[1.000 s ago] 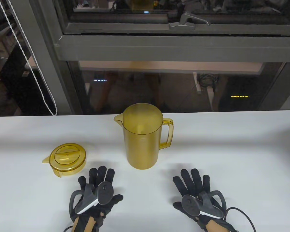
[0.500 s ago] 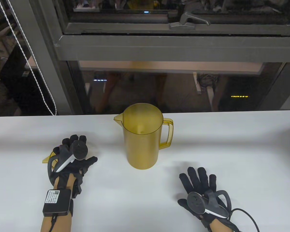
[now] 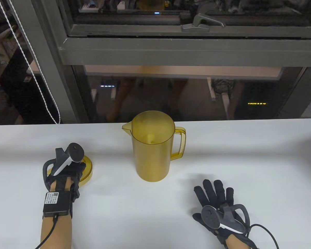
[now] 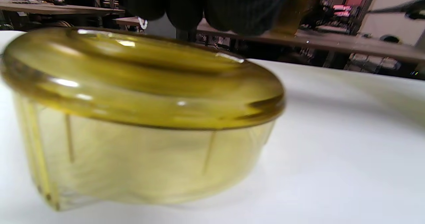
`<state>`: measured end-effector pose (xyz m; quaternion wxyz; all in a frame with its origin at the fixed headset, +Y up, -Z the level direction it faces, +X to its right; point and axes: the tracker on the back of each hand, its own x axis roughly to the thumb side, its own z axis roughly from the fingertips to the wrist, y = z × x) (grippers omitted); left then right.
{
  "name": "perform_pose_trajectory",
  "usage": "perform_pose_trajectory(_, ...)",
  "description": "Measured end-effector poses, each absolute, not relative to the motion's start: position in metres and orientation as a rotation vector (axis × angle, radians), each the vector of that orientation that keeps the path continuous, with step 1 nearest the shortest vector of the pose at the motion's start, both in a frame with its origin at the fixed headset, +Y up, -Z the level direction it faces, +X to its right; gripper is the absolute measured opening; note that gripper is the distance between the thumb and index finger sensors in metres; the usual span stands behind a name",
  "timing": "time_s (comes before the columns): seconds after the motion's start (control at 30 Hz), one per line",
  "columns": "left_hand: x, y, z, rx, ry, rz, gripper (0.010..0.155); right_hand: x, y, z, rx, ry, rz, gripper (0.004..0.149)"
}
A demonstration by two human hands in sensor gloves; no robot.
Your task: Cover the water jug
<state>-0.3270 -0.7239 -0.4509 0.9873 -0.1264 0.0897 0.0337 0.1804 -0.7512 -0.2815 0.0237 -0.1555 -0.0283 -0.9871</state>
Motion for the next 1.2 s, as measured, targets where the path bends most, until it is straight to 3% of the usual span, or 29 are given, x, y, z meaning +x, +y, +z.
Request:
perform_pose_trajectory(0.6,-0.335,-0.739,-0.456,-0.258,0.195,0.041,0.057,0.183,-0.755,-0.283,-0.443,-0.164,-3.053,0.095)
perform_pose_trajectory(0.8,-0.329,-0.744,-0.448,-0.122,0.162,-0.026,0.059,0.184,-0.754,-0.284,-0.433,-0.17,-3.062,0.094)
perform_pose_trajectory(1.03,-0.316,-0.734,-0.432,-0.094,0.141,-0.076,0.06,0.184,-0.75,-0.284,-0.446,-0.158,-3.071,0.094)
perform_pose_trajectory(1.2,-0.301,-0.709,-0.412,-0.059,0.11,-0.1,0.06,0.182,-0.746,-0.283,-0.469,-0.152,-3.081,0.094)
